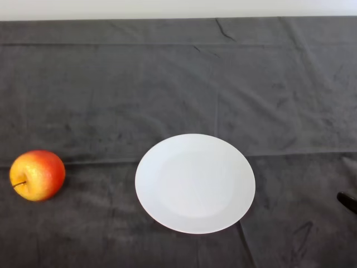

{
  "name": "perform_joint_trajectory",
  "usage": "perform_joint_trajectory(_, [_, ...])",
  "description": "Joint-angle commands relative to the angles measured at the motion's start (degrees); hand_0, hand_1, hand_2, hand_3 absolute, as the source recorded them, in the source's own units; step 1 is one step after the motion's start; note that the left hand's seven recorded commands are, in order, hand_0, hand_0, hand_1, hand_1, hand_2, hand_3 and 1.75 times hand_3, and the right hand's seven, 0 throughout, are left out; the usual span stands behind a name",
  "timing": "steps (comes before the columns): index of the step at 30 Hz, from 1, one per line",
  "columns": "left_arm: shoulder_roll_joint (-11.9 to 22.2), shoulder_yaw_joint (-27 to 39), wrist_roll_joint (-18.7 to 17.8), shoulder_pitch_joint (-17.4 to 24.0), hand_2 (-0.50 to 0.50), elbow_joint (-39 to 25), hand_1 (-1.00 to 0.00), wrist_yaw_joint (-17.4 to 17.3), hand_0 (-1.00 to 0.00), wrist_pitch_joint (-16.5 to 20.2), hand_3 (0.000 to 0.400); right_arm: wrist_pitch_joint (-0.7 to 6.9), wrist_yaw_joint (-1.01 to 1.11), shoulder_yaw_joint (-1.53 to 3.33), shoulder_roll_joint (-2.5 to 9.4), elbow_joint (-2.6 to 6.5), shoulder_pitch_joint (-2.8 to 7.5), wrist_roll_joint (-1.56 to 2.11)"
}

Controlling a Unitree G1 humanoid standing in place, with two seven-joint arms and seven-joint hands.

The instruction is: Move the apple to the plate

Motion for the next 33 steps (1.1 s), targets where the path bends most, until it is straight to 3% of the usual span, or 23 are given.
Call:
perform_joint_trajectory(1, [3.68,-1.40,-0.73,-0.97,0.00,1.28,0.00,0.25,0.00,0.14,0.000,0.94,-0.10,0.93,0.59,2.08,1.49,2.36])
perform_joint_trajectory(33, [2.85,-2.75,-0.33,-2.18,0.00,1.21,0.00,0.64,0.00,0.36,0.000,0.94,-0.10,0.92,0.60,2.08,1.49,2.35])
